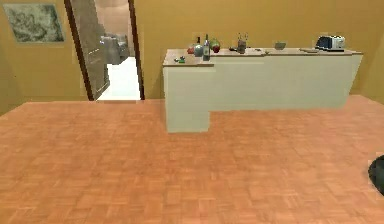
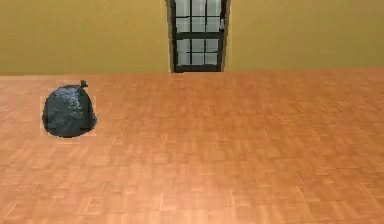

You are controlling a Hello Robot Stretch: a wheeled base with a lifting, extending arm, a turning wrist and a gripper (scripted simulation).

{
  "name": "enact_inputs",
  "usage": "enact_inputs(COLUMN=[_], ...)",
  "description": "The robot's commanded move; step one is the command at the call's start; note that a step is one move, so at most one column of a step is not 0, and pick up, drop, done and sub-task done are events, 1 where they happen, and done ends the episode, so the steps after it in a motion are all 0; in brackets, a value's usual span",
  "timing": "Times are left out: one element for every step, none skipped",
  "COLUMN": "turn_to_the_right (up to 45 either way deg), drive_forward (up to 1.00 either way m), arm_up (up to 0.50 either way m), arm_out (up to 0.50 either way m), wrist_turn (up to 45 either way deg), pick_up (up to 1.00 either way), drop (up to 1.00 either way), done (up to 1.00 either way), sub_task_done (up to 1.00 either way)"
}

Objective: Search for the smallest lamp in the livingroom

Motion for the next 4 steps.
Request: enact_inputs(turn_to_the_right=[-45.0,-9.0,0.0,33.0], drive_forward=[0.00,0.00,0.15,0.00], arm_up=[0.00,0.00,0.00,0.00], arm_out=[0.00,0.00,0.00,0.00], wrist_turn=[0.0,0.0,0.0,0.0], pick_up=[0.00,0.00,0.00,0.00], drop=[0.00,0.00,0.00,0.00], done=[0.00,0.00,0.00,0.00], sub_task_done=[0.00,0.00,0.00,0.00])
